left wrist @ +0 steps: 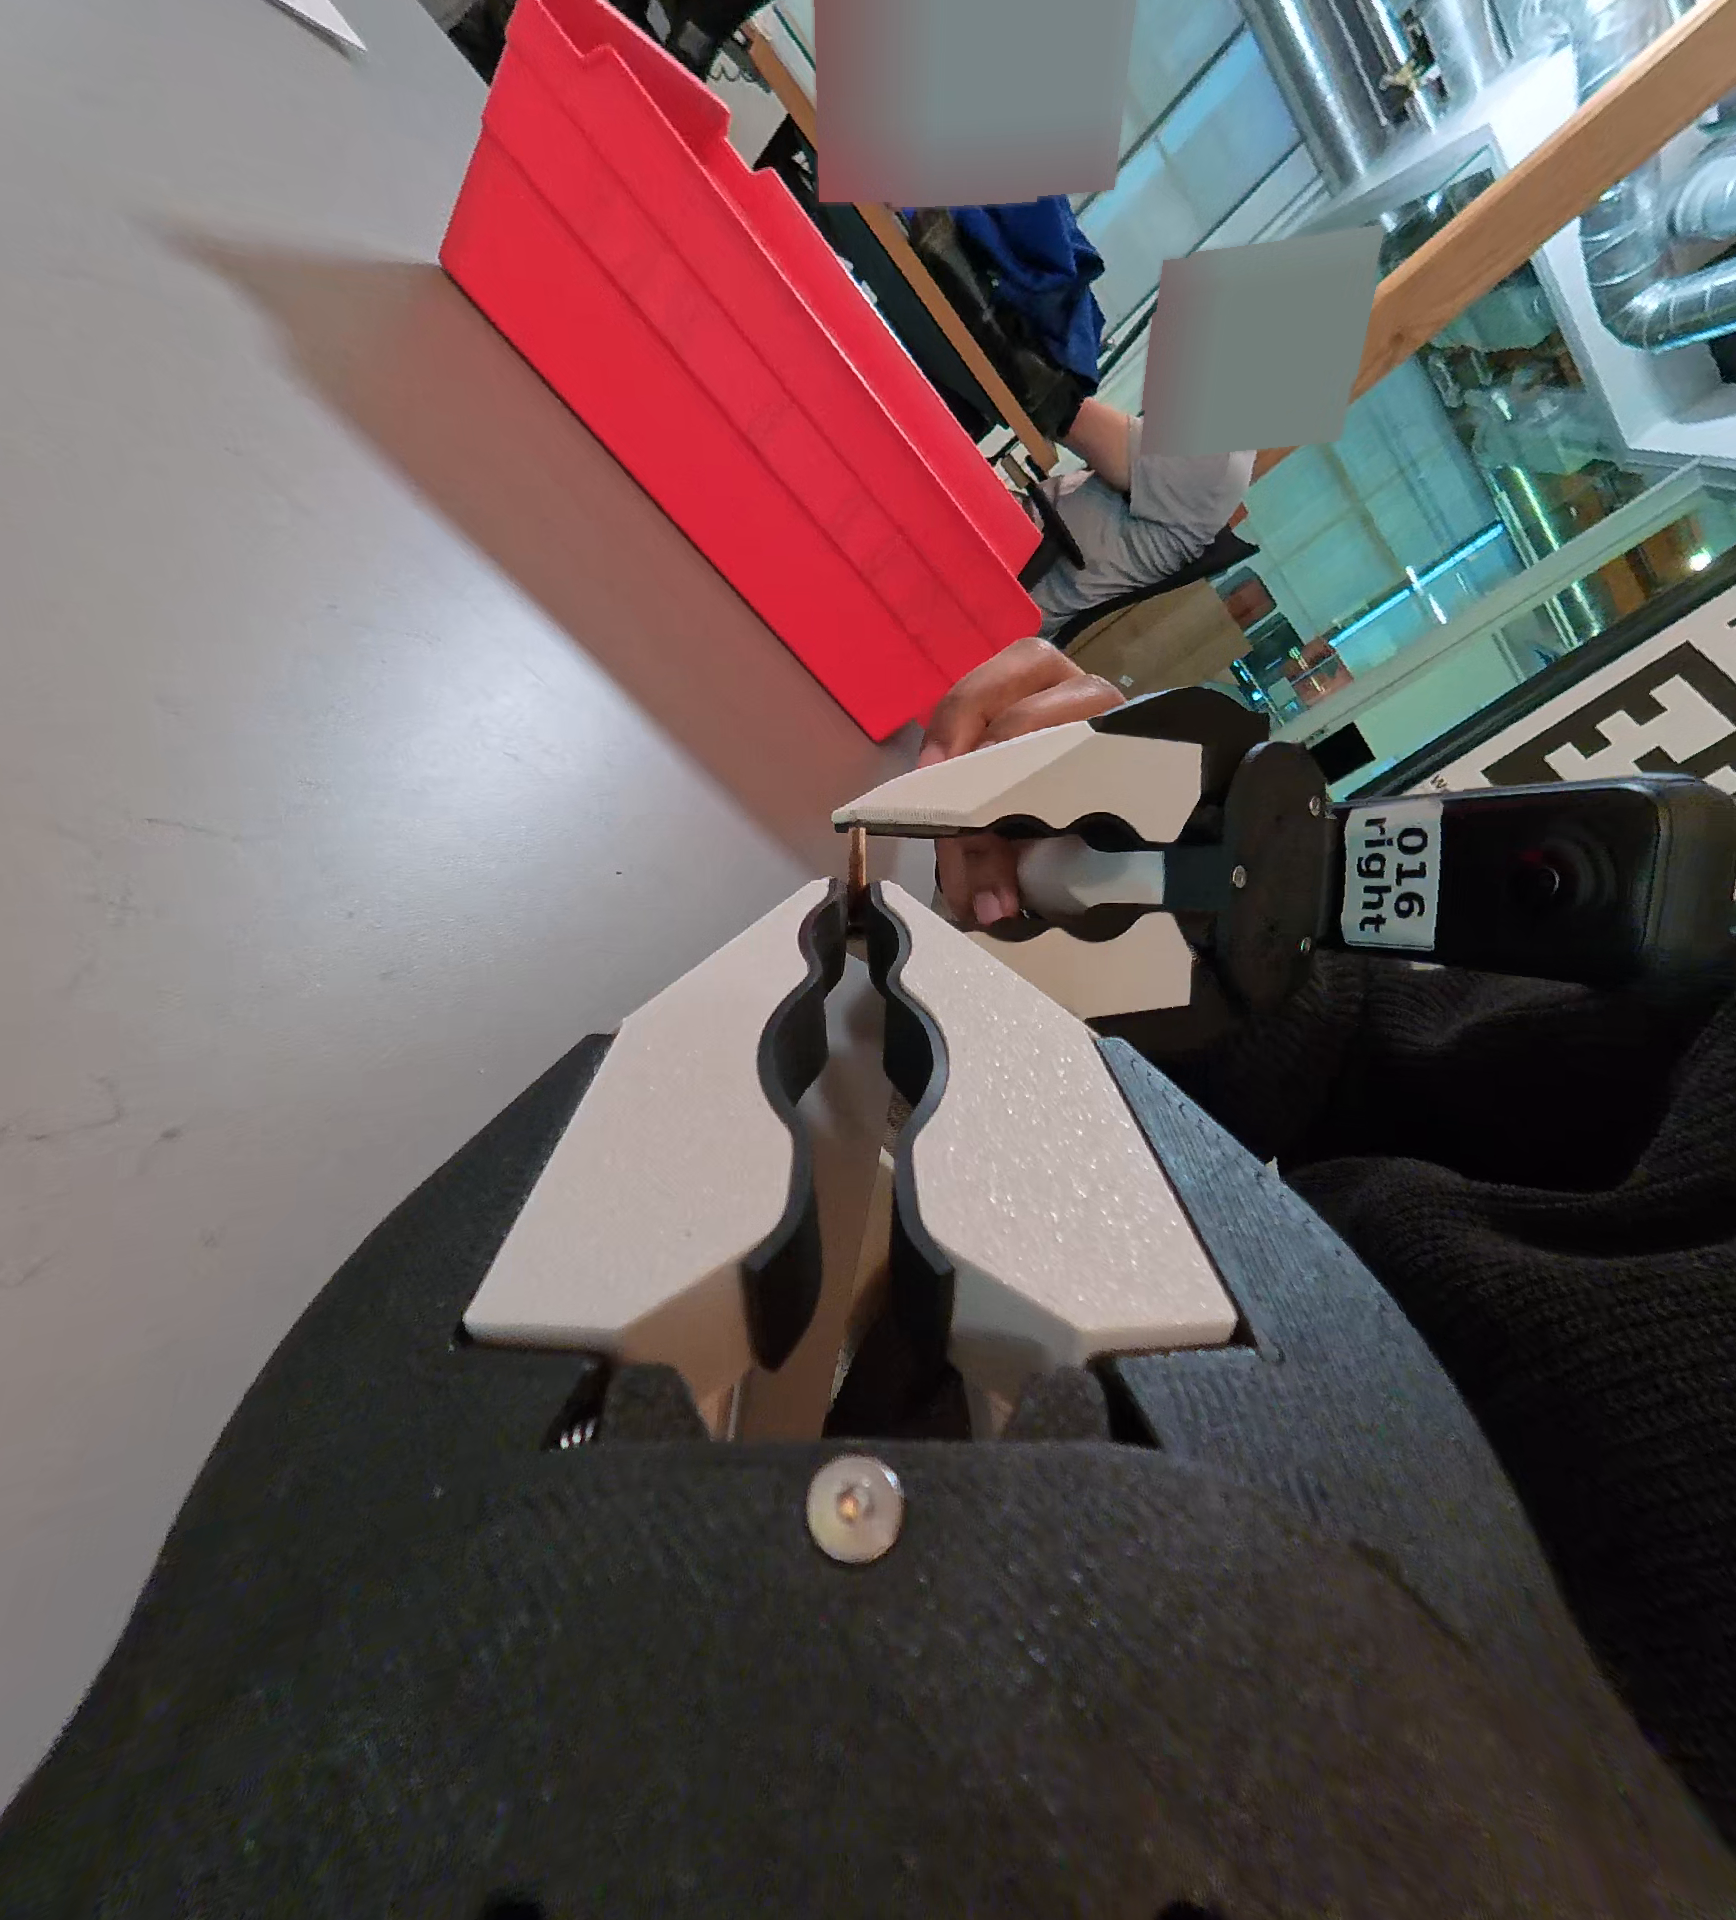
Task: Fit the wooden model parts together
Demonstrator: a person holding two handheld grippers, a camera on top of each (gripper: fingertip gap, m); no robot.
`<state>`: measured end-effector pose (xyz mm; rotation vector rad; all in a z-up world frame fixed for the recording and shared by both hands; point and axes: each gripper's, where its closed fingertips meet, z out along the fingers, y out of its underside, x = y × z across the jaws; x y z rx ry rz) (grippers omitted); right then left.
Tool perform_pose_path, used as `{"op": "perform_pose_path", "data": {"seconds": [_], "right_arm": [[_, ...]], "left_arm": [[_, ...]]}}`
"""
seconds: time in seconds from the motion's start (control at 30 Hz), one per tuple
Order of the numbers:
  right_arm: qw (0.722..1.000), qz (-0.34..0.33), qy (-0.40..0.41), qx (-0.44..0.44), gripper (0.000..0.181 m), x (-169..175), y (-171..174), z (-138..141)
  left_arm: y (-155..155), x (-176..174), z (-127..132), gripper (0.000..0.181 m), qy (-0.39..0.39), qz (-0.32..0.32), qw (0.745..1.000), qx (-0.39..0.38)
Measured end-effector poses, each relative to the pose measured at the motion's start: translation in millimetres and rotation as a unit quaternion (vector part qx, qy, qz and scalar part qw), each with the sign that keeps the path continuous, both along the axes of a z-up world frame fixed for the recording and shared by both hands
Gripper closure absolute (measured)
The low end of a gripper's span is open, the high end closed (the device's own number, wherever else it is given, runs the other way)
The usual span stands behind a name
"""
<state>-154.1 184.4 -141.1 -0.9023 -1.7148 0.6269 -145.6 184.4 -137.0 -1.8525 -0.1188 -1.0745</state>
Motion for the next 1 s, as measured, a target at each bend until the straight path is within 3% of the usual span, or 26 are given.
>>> {"op": "perform_pose_path", "data": {"seconds": [0.03, 0.13, 0.27, 0.33, 0.43, 0.53, 0.73, 1.0], "right_arm": [[1.000, 0.001, -0.002, -0.003, 0.164, 0, 0, 0], [1.000, 0.004, -0.006, -0.004, 0.164, 1, 0, 0], [1.000, 0.006, -0.016, -0.019, 0.164, 3, 4, 2], [0.999, 0.015, -0.029, -0.043, 0.164, 6, 3, 3], [0.994, 0.032, -0.056, -0.089, 0.164, 10, -1, 4], [0.990, 0.035, -0.071, -0.119, 0.164, 13, 1, 5], [0.983, 0.040, -0.091, -0.157, 0.164, 14, 1, -2], [0.963, 0.086, -0.221, -0.128, 0.164, 31, -17, -33]], "left_arm": [[0, 0, 0, 0.181, 0.000, 0.000, 1.000, 0.000], [-1, 0, 0, 0.178, 0.005, -0.006, 1.000, 0.004], [-9, -1, 3, 0.136, 0.040, -0.032, 0.999, 0.002], [-12, -7, -4, 0.129, 0.133, -0.034, 0.991, 0.006], [-21, -7, -27, 0.126, 0.284, -0.063, 0.957, 0.007], [-29, 8, -45, 0.130, 0.300, -0.109, 0.948, -0.014], [-23, 9, -58, 0.145, 0.365, -0.093, 0.926, -0.006], [-20, 12, -68, 0.162, 0.414, -0.097, 0.905, 0.007]]}}
